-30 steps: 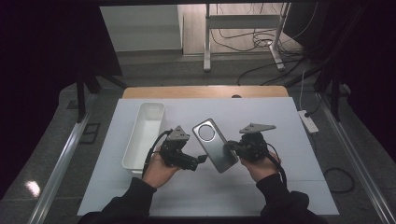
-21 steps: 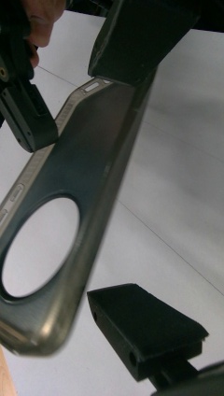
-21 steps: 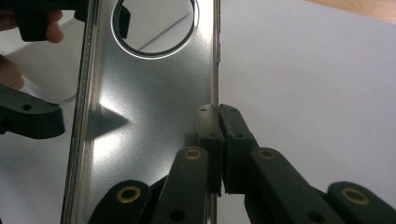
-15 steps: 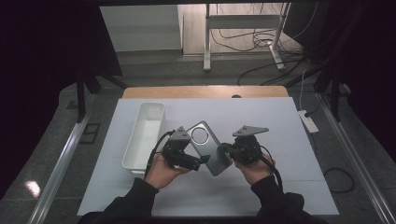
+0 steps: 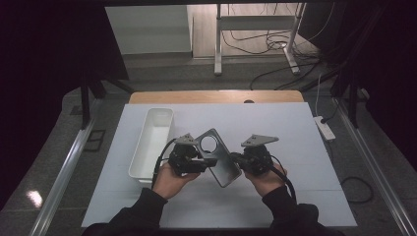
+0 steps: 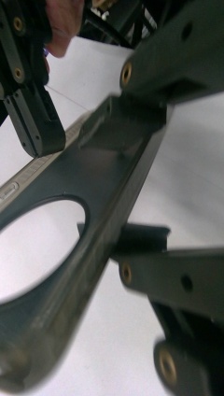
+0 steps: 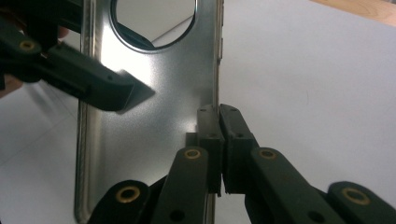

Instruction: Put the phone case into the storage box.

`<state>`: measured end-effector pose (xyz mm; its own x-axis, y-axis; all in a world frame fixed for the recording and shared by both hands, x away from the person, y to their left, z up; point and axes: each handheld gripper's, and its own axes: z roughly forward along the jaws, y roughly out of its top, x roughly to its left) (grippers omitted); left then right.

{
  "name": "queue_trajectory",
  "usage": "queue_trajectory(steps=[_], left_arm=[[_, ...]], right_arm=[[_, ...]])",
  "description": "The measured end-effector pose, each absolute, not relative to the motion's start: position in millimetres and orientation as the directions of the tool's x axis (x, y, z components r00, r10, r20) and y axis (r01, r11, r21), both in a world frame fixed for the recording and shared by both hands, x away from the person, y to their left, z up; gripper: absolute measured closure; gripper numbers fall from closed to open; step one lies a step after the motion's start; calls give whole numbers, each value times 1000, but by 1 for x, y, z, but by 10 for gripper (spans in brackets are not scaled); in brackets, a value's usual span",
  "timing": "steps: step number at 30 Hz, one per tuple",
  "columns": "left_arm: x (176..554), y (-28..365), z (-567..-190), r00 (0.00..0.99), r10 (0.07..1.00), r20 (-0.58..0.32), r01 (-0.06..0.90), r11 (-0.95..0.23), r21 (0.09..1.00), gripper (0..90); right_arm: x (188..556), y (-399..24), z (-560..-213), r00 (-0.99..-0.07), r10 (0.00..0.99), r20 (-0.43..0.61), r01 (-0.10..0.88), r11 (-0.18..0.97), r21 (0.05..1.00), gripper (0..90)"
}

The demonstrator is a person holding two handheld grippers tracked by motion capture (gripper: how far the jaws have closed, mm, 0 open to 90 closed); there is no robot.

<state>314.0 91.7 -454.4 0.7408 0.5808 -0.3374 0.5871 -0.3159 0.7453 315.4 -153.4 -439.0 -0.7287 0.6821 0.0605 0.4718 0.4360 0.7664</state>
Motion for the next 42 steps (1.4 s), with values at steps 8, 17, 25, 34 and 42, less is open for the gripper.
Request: queue_trajectory(steps=[8, 17, 25, 34, 42], left_arm=[[315, 96, -454, 742, 546, -390, 607, -299, 736, 790], [315, 102, -451, 759, 567, -321, 573, -348, 742, 792], [314, 107, -446, 785, 553, -278, 537, -386, 750, 792], [312, 106, -444, 815, 515, -267, 508, -412, 756, 792], [307, 100, -440, 857, 457, -239, 451, -439, 777, 791]], right_arm=[[314, -149, -442, -742, 669, 35, 457, 468, 756, 879], [314, -155, -439, -770, 629, 108, 467, 441, 766, 746], [315, -159, -437, -821, 551, 151, 441, 444, 780, 270], [314, -157, -439, -839, 525, 142, 428, 476, 768, 111], [314, -156, -439, -857, 493, 148, 414, 489, 768, 196]])
